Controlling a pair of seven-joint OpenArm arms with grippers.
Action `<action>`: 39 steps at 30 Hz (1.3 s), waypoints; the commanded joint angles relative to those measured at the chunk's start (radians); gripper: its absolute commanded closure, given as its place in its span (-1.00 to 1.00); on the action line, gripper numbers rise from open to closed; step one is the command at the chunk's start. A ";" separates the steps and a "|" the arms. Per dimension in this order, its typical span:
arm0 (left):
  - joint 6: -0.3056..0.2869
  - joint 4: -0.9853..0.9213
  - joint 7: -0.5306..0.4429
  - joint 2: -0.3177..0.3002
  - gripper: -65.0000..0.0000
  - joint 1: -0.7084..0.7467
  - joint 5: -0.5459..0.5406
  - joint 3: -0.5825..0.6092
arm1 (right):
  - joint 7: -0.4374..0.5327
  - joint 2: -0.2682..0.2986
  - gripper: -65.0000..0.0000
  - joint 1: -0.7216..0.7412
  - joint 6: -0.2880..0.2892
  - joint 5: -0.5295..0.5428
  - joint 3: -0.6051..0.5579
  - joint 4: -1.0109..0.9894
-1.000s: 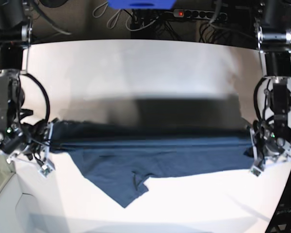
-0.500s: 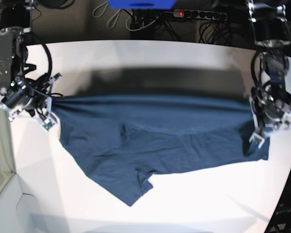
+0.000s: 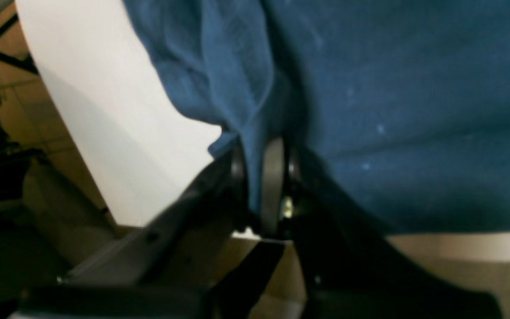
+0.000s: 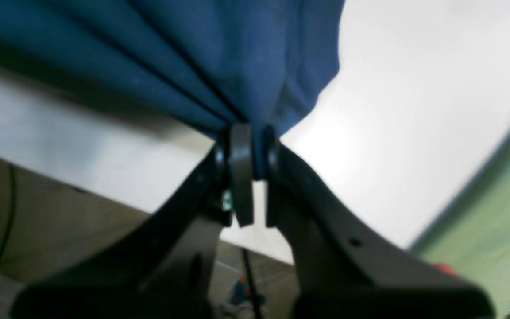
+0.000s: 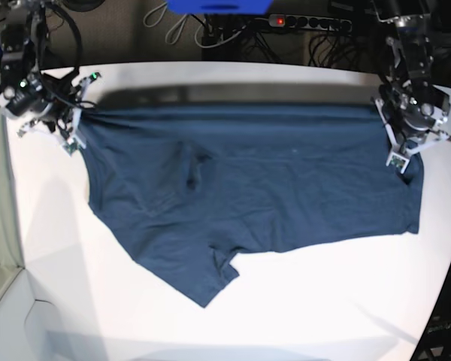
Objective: Layout the t-shirt on the table in an organized manner, then fold the t-shirt properly
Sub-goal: 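Lower the lifted shirt onto the table with both grippers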
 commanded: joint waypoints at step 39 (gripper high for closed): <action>0.000 0.069 -0.007 0.049 -0.51 0.099 0.008 -0.136 | 0.130 -0.128 -0.07 -0.147 0.001 0.000 0.169 0.045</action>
